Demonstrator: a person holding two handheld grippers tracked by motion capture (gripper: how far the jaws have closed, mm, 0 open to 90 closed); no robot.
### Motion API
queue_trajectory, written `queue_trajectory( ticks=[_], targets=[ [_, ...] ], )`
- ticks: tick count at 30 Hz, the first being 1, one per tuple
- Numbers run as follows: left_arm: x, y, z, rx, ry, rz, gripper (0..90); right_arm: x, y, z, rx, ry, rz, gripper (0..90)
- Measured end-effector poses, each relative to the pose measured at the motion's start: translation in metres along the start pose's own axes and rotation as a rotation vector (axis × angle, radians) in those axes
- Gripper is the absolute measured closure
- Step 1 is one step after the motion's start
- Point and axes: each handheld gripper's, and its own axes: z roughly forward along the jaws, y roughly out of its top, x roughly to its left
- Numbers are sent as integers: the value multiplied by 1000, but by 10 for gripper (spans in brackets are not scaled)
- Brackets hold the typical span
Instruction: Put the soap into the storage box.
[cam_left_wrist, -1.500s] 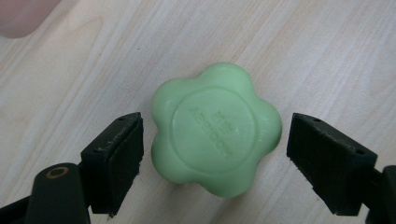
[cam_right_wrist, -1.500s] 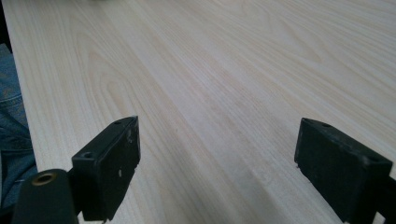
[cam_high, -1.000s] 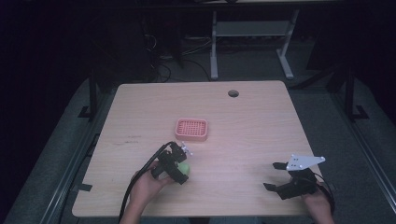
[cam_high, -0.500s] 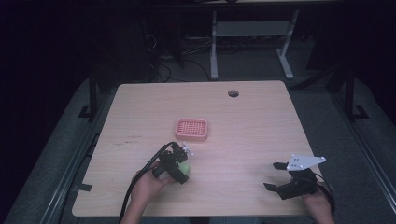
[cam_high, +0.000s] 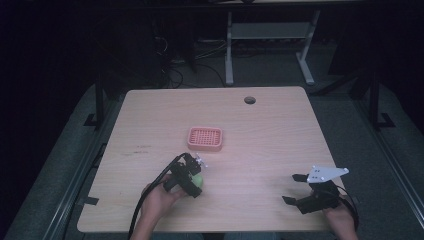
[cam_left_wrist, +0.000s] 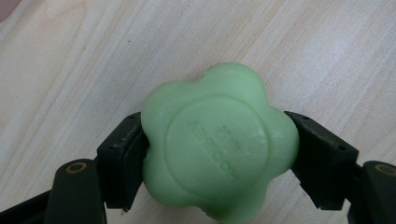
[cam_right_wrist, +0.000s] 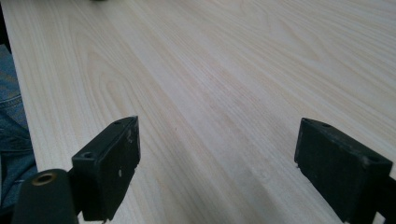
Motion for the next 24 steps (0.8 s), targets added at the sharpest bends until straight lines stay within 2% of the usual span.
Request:
queue_trajectory(
  ticks=[3,18,24],
  targets=[
    [-1,-1,-1,4,-4,4,266,0,0,0,-5,-1,0,138],
    [-2,0,-16,-38,-1,7,266,0,-1,1,-8,2,3,138],
    [2,0,-19,-52,-11,-3,266,-1,-1,1,-5,4,-6,138]
  ],
)
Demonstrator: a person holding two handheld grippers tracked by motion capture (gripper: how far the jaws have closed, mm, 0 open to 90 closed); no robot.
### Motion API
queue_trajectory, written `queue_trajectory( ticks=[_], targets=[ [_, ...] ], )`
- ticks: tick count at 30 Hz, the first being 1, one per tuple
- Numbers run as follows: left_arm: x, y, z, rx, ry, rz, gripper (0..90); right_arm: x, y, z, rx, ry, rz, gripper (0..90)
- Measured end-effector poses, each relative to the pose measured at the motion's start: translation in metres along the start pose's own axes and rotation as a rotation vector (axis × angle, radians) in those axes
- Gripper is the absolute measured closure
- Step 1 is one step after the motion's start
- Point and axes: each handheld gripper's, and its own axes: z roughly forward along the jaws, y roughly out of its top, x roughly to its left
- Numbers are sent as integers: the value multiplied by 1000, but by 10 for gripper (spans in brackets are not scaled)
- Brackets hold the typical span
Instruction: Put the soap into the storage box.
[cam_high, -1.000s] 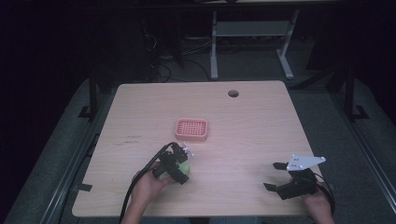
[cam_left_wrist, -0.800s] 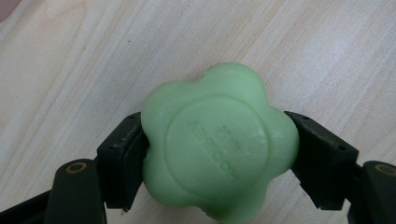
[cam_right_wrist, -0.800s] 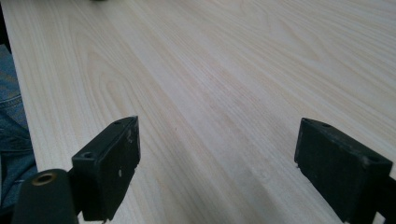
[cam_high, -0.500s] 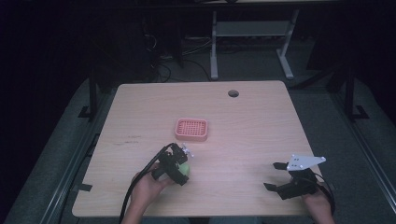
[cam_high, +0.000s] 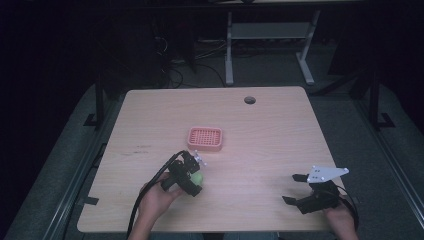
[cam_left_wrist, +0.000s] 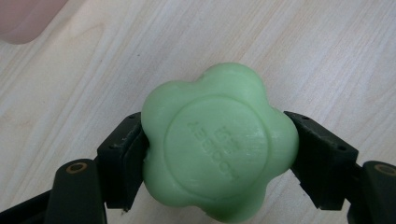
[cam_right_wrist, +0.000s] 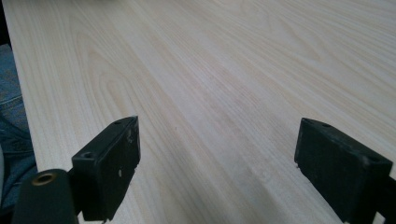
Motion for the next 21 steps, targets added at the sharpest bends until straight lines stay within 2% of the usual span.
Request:
queue_trajectory(
  ticks=[21],
  targets=[
    [8,-1,-14,-29,-8,-18,266,-1,-1,0,2,-1,5,138]
  ],
)
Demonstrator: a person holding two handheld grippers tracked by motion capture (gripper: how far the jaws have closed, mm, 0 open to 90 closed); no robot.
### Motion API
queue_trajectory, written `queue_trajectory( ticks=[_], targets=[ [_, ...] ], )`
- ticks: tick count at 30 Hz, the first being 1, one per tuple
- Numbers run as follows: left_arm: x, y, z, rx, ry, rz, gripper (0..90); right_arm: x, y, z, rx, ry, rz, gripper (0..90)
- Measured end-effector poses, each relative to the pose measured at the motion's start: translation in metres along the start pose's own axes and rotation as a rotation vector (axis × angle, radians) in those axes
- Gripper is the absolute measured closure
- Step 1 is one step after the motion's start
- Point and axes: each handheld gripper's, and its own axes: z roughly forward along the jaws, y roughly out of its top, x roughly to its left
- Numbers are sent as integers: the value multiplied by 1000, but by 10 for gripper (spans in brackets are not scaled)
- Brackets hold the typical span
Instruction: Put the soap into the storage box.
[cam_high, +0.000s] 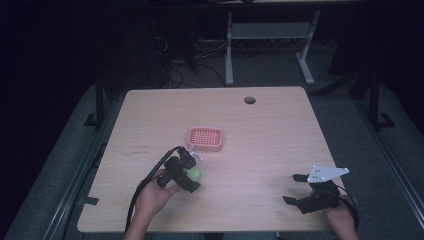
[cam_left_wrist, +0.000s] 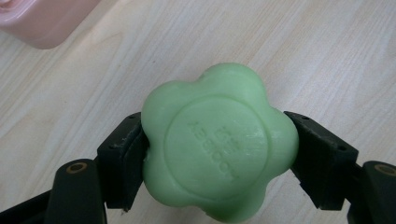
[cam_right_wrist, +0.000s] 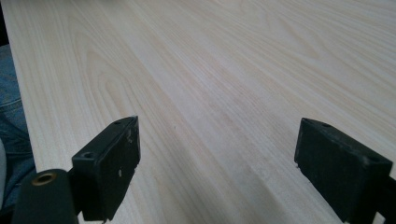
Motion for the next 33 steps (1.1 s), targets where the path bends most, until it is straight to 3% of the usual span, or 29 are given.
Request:
queue_trajectory(
  ticks=[10,20,33],
  targets=[
    [1,2,-6,-21,-5,-4,266,1,1,2,7,-2,3,138],
    [3,1,-5,-11,-10,-9,266,1,1,2,11,1,7,138],
    [13,2,-13,-17,-3,-24,266,1,0,2,8,-5,10,138]
  ],
)
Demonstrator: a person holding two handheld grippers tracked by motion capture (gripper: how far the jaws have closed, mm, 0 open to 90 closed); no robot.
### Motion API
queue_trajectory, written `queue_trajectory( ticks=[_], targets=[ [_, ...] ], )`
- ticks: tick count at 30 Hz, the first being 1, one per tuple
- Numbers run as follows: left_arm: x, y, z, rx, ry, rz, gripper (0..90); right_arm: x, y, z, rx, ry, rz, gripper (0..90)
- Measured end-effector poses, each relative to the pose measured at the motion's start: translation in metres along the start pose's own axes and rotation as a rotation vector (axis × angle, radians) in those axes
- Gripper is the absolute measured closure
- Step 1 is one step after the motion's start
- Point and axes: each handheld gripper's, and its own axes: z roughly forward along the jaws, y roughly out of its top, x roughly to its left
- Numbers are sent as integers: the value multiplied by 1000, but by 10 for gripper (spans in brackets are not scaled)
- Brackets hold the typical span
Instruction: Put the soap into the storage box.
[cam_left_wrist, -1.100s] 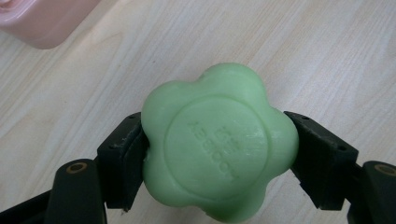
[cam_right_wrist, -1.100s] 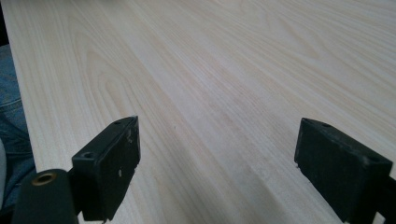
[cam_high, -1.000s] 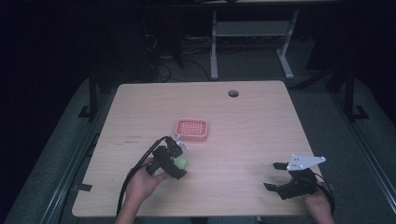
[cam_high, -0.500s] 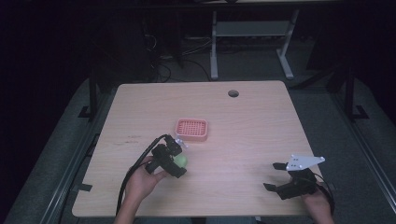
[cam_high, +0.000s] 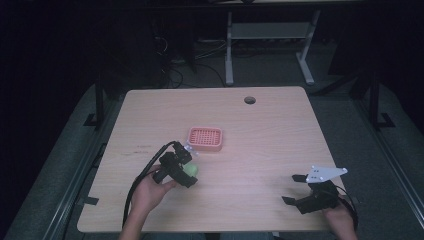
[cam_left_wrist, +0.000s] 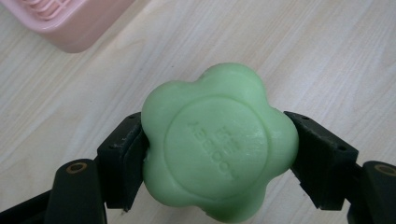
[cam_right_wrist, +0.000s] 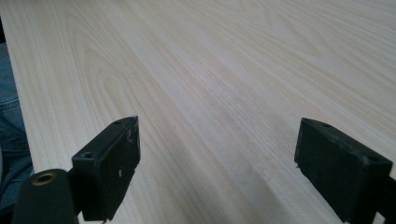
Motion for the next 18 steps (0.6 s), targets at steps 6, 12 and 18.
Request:
queue_trajectory(
  ticks=[6,12,18],
  targets=[
    [4,3,0,8,-5,-2,266,0,0,0,2,-3,1,138],
    [9,7,-3,17,-7,3,266,0,0,0,0,0,3,138],
    [10,13,-1,26,-3,7,266,0,0,1,1,0,-8,138]
  ],
)
